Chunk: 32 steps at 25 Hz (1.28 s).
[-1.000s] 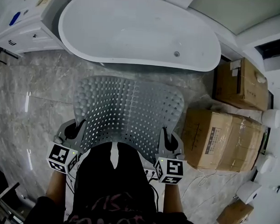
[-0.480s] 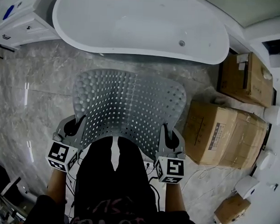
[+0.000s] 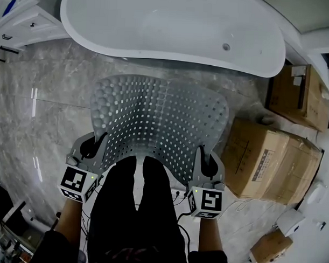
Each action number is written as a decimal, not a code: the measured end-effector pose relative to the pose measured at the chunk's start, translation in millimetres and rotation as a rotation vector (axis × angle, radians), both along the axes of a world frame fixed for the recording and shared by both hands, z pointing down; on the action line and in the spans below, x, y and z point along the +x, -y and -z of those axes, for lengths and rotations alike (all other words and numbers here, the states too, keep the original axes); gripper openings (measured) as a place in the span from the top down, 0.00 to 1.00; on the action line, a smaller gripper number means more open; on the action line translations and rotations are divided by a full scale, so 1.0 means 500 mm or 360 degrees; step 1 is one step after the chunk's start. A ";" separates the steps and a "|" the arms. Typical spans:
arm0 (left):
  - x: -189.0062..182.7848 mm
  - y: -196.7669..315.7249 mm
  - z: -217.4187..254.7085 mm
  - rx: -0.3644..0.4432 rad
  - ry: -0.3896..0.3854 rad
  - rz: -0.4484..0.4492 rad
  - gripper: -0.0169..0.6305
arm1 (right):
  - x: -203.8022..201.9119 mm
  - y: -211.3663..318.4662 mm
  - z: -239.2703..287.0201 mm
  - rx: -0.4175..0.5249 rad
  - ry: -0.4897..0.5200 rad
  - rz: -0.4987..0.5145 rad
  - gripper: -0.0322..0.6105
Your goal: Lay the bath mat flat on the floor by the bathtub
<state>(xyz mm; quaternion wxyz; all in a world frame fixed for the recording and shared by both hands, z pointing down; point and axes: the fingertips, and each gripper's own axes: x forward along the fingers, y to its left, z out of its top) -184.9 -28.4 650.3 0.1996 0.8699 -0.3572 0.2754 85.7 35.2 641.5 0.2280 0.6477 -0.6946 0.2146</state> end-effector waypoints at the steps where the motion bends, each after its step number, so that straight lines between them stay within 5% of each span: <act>1: 0.002 0.004 -0.007 0.0002 0.0006 -0.0003 0.95 | 0.001 0.002 -0.007 -0.0003 -0.0001 0.0001 0.86; 20: 0.024 0.065 -0.200 0.0034 0.0061 0.0090 0.95 | 0.013 0.050 -0.193 -0.0020 0.0013 -0.0002 0.86; 32: 0.016 -0.052 0.111 0.0153 0.0206 0.0106 0.95 | 0.022 -0.065 0.067 0.0048 0.0091 0.0061 0.86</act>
